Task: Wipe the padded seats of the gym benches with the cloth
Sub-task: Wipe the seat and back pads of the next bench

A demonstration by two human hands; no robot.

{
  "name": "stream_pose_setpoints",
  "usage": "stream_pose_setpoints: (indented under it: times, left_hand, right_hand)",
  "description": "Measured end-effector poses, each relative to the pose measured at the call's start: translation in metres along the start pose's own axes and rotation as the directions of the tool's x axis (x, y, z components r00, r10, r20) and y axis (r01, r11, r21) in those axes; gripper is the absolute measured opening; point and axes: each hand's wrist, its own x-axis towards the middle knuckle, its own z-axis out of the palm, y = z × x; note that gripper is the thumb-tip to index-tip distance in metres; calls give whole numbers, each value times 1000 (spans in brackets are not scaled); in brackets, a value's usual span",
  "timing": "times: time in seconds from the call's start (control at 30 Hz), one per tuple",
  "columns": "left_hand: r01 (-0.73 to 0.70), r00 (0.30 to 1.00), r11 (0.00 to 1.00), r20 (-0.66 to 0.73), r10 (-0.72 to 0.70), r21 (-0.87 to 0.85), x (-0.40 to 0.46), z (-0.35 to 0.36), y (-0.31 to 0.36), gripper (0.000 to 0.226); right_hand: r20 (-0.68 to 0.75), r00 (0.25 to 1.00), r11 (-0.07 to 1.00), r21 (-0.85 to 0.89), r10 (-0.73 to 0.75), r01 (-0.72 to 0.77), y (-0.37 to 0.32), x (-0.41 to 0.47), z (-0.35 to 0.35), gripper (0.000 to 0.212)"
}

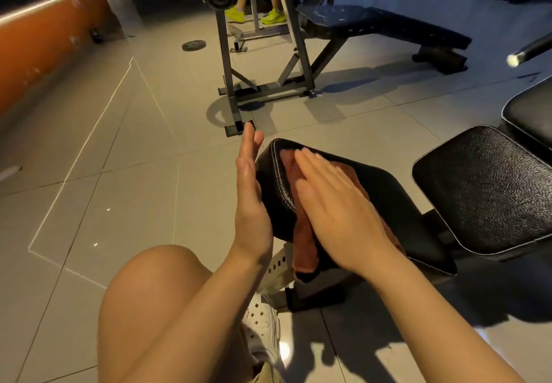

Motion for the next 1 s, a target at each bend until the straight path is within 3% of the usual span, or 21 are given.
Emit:
stream_pose_setpoints:
  times: [0.1, 0.23, 0.37, 0.47, 0.57, 0.67, 0.73, 0.83, 0.9, 1.0]
  left_hand:
    - [14, 999, 998, 34, -16, 61, 0, 0, -1, 51]
    - [-74, 994, 947, 95, 46, 313, -2, 1, -9, 61]
    - [-171, 985, 833, 90, 146, 526, -3, 5, -11, 74]
    - [-171, 985, 785, 89, 147, 595, -4, 8, -10, 73]
    - [-170, 985, 787, 88, 147, 593, -4, 9, -11, 74]
    - [-223, 975, 784, 134, 178, 580, -1, 3, -13, 71]
    - [-281, 959, 787, 195, 207, 549, 0, -4, -15, 61]
    - [-331, 938, 764, 280, 203, 554, 0, -11, -14, 53]
    - [-424, 900, 666, 369, 233, 614, 3, -12, -10, 55]
    - [-664, 748, 335, 589, 306, 669, 14, -11, -4, 50]
  right_hand:
    - [-30, 1000, 998, -57, 8, -10, 40, -29, -4, 56]
    - [-97, 942, 946, -21, 321, -325, 101, -52, -16, 67]
    - [-173, 848, 866, 92, 501, -492, 138, -69, -18, 47]
    - [-166, 824, 825, -79, 542, -559, 133, -55, -10, 47]
    - [-174, 902, 877, -224, 394, -426, 89, -30, 1, 48]
    - [-222, 957, 971, -109, 186, -214, 9, -8, 19, 61]
    - [-384, 921, 991, -80, 69, -108, -17, -3, 35, 60]
    - [-612, 778, 978, -207, -141, 14, 2, -9, 49, 54]
    - [-625, 734, 944, -323, -266, 67, 28, -19, 53, 57]
    - [-686, 694, 943, -331, -218, -31, 75, -43, 51, 61]
